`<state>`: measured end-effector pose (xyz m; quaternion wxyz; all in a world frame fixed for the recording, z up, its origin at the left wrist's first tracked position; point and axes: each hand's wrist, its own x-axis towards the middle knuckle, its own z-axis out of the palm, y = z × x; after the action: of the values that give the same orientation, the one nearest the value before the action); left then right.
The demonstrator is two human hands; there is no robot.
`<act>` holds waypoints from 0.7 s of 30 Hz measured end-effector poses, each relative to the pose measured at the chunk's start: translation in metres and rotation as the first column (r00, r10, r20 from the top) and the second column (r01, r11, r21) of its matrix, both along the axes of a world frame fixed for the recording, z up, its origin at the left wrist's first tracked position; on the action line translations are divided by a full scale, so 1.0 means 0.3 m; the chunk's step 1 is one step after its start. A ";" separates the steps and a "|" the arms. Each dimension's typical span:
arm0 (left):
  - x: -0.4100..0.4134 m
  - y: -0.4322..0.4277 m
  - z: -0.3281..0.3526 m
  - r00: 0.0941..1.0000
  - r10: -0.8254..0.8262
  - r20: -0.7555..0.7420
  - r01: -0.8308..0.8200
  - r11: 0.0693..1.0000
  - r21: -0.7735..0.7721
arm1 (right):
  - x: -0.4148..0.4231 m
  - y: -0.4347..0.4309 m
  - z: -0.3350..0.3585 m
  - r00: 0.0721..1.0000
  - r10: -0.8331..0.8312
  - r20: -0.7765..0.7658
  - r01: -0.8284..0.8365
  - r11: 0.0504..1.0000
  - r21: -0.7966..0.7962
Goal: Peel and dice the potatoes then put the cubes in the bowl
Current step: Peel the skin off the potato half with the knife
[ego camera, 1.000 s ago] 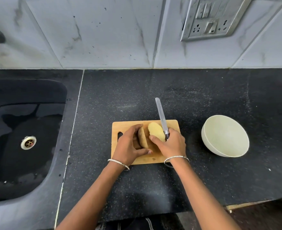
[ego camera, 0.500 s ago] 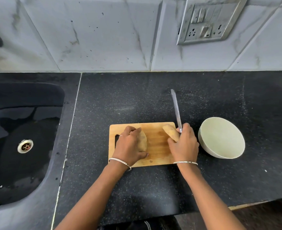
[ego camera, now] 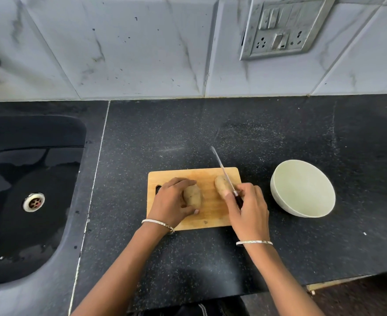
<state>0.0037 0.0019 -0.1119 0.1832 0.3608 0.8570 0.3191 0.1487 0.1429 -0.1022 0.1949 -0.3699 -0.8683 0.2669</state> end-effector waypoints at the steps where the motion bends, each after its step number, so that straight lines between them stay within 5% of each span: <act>1: 0.006 -0.003 -0.004 1.000 -0.001 -0.013 0.001 1.000 0.008 | 0.011 -0.017 0.011 1.000 0.013 -0.016 -0.013 1.000 -0.003; 10: 0.033 -0.013 -0.030 0.997 0.023 -0.068 -0.021 0.999 0.027 | 0.053 -0.176 0.002 0.923 0.190 0.336 -0.122 0.970 -0.213; 21: 0.023 -0.005 -0.014 0.997 0.040 -0.066 -0.040 0.999 0.007 | 0.036 -0.211 0.032 0.886 0.194 0.421 -0.135 0.977 -0.167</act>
<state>0.0105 0.0005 -0.1160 0.1473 0.3545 0.8688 0.3129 0.1596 0.0797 -0.0927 -0.0523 -0.3570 -0.8984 0.2503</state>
